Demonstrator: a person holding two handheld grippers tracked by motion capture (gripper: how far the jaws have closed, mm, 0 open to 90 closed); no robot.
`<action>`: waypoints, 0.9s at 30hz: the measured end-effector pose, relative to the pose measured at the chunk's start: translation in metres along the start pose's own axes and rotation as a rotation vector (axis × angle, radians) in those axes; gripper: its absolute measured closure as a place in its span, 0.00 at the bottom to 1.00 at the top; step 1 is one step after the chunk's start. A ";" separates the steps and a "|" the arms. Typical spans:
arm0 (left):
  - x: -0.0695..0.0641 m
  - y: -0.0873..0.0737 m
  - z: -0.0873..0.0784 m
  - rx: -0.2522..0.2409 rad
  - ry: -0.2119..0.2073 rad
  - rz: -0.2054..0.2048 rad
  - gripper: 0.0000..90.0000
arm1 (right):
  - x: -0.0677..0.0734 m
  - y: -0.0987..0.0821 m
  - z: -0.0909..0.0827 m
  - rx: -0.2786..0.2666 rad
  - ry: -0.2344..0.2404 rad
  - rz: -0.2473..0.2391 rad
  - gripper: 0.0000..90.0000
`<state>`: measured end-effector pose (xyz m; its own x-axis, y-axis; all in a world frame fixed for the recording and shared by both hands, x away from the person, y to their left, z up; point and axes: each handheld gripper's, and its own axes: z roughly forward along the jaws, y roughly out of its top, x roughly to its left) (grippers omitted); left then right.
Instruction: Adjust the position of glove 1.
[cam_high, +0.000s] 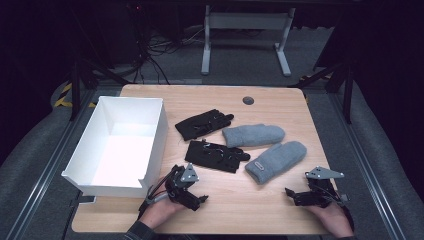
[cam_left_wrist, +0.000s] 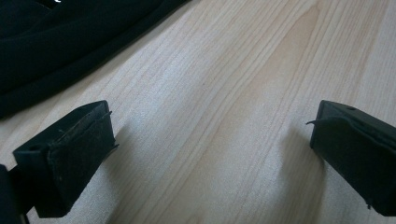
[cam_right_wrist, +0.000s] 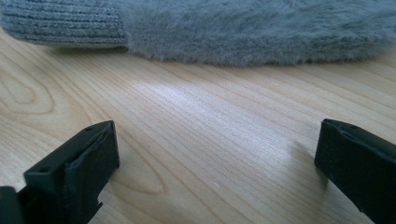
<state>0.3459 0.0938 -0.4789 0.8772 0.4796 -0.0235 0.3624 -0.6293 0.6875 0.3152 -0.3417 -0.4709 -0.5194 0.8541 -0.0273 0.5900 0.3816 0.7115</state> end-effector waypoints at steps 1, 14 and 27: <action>0.000 0.000 0.000 0.000 -0.001 0.000 0.00 | 0.000 0.000 0.000 0.000 0.000 0.000 0.00; 0.000 0.001 0.000 0.006 0.001 -0.003 0.00 | -0.003 0.009 -0.013 -0.004 0.015 0.018 0.28; 0.000 0.001 0.000 0.002 0.003 0.003 0.00 | -0.002 0.048 -0.013 -0.074 0.074 -0.008 0.99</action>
<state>0.3464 0.0930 -0.4787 0.8774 0.4794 -0.0194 0.3603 -0.6317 0.6864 0.3368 -0.3290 -0.4275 -0.5701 0.8214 0.0169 0.5398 0.3590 0.7614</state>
